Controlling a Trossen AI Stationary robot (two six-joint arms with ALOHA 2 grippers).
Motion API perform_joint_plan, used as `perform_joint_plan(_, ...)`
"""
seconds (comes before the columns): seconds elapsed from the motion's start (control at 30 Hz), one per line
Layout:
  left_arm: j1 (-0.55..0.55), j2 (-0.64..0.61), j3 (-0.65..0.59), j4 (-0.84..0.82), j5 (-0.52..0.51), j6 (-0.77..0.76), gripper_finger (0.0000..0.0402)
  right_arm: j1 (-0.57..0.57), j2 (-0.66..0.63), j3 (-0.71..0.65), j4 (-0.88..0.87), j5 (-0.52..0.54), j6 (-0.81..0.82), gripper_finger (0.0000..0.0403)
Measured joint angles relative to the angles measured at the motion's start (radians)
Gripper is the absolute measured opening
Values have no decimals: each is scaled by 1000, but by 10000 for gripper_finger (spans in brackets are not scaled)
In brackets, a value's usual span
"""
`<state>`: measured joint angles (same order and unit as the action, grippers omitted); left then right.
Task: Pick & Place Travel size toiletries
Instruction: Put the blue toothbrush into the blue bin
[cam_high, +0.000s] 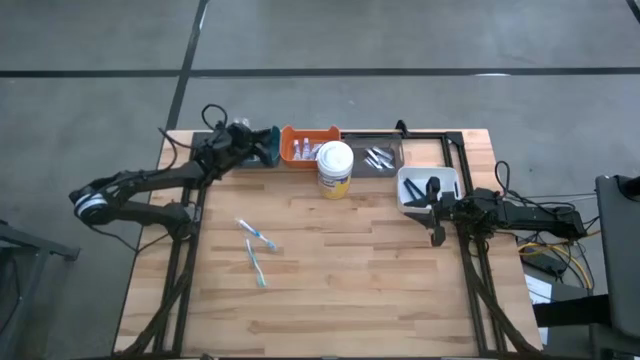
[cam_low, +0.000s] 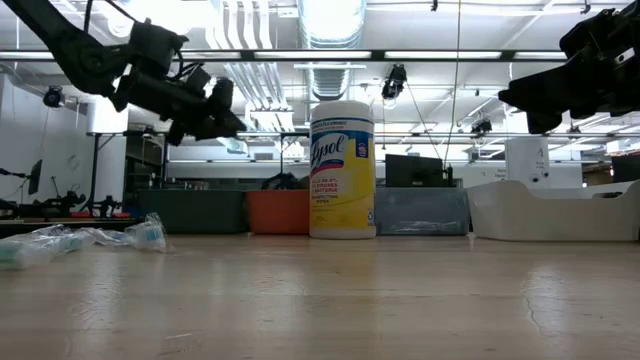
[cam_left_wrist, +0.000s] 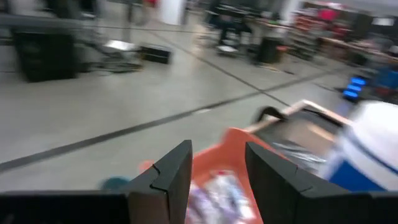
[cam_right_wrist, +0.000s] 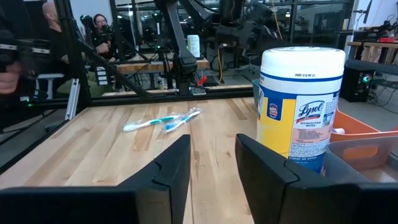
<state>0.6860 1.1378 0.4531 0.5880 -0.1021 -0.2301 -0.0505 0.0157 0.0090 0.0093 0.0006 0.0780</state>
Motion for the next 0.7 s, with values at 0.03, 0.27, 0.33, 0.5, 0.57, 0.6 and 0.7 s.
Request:
perform_joint_plan(0.03, -10, 0, 2, 0, 28, 3, 154, 0, 0, 0, 0, 0, -1, 119)
perform_joint_plan(0.27, -128, 3, 15, -4, 112, 122, 153, 0, 0, 0, 0, 0, -1, 118)
perform_joint_plan(0.33, -174, 3, 23, -13, 113, 175, 154, 0, 0, 0, 0, 0, 0, 120)
perform_joint_plan(0.5, -292, 3, 64, -136, 107, 271, 154, 0, 0, 0, 0, 0, 0, 126)
perform_joint_plan(0.57, -334, 3, 92, -224, 104, 288, 154, 0, 0, 0, 0, 0, -2, 128)
perform_joint_plan(0.6, -353, 3, 108, -275, 102, 290, 153, 0, 0, 0, 0, 0, 0, 128)
perform_joint_plan(0.7, -407, 3, 165, -431, 85, 290, 154, 0, 0, 0, 0, 0, -2, 130)
